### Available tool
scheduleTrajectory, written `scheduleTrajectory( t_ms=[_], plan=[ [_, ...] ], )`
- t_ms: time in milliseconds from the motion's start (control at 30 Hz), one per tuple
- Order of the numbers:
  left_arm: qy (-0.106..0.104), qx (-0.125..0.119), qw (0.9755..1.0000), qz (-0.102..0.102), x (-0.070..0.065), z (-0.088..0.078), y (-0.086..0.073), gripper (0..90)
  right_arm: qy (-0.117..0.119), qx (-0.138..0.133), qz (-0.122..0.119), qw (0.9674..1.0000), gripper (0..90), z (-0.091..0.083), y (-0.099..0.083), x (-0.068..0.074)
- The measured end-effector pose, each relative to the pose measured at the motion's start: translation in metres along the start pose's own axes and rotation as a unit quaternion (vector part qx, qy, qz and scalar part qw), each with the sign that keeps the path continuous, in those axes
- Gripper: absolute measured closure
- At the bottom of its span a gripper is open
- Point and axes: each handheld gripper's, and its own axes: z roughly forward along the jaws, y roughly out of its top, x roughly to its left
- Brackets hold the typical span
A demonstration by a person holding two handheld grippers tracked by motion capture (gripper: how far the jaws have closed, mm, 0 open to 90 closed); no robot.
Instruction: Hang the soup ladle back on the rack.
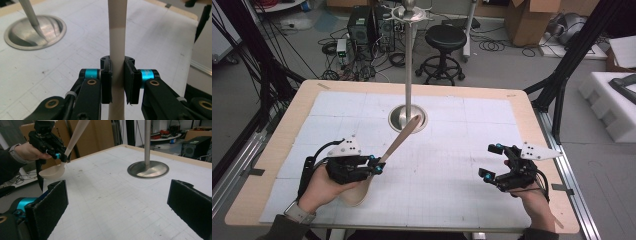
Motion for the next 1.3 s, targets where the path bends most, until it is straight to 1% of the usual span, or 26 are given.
scheduleTrajectory(
  t_ms=[100,167,233,300,367,400,467,533,600,667,733,767,867,1000,1100,1133,1200,1233,1300],
  plan=[
    [0.008,-0.023,0.9997,-0.003,0.003,-0.003,0.0,78.0,0.0,0.0,-0.001,1.0,2.2,0.0,0.0,0.0],
    [0.015,-0.043,0.999,-0.006,0.004,-0.006,0.001,78.0,0.0,0.001,-0.001,1.0,2.2,0.0,0.0,0.0],
    [0.021,-0.063,0.9977,-0.008,0.006,-0.008,0.002,78.0,0.0,0.0,-0.001,1.0,2.2,0.0,0.0,0.0],
    [0.029,-0.084,0.996,-0.011,0.007,-0.011,0.002,78.0,0.0,0.0,-0.001,1.0,2.2,0.0,0.0,0.0],
    [0.035,-0.099,0.9943,-0.016,0.01,-0.013,0.003,78.0,0.0,0.0,0.0,1.0,2.2,0.0,0.0,0.0],
    [0.037,-0.105,0.9936,-0.02,0.011,-0.013,0.004,77.9,0.0,0.0,-0.001,1.0,2.2,0.0,0.0,0.0],
    [0.045,-0.116,0.9921,-0.022,0.013,-0.014,0.004,78.0,0.0,0.0,-0.002,1.0,2.2,0.0,0.0,0.0],
    [0.047,-0.125,0.9908,-0.022,0.016,-0.014,0.004,78.0,0.0,0.0,-0.001,1.0,2.2,0.0,0.0,0.0],
    [0.038,-0.135,0.9898,-0.024,0.02,-0.015,0.004,78.0,0.0,0.0,-0.001,1.0,2.2,0.0,0.0,0.0],
    [0.04,-0.143,0.9886,-0.02,0.023,-0.015,0.005,78.0,0.001,0.0,-0.002,1.0,2.2,0.0,0.0,0.0],
    [0.041,-0.149,0.9878,-0.021,0.025,-0.015,0.005,78.0,0.001,0.0,-0.002,1.0,2.2,0.0,0.0,0.0],
    [0.046,-0.15,0.9874,-0.021,0.027,-0.016,0.005,78.0,0.001,0.0,-0.001,1.0,2.2,0.0,0.0,0.0],
    [0.051,-0.151,0.9869,-0.022,0.031,-0.018,0.006,78.0,0.001,0.001,0.0,1.0,2.2,0.0,0.0,0.0],
    [0.053,-0.148,0.9872,-0.025,0.036,-0.02,0.011,78.0,0.001,0.001,-0.001,1.0,2.2,-0.001,0.0,0.0],
    [0.057,-0.146,0.9875,-0.02,0.038,-0.022,0.016,78.0,0.0,-0.002,-0.001,1.0,2.2,-0.001,0.0,0.0],
    [0.055,-0.147,0.9874,-0.022,0.039,-0.023,0.018,78.0,0.0,-0.003,0.0,1.0,2.2,-0.001,0.0,0.0],
    [0.057,-0.141,0.9882,-0.018,0.04,-0.023,0.02,78.0,-0.001,-0.002,0.002,1.0,2.2,-0.001,0.0,0.0],
    [0.059,-0.141,0.9881,-0.018,0.04,-0.023,0.021,78.0,0.0,-0.002,0.003,1.0,2.2,-0.002,0.0,0.0],
    [0.058,-0.137,0.9887,-0.017,0.041,-0.023,0.024,78.0,0.0,-0.005,0.0,1.0,2.2,-0.002,0.0,-0.001]
  ],
)
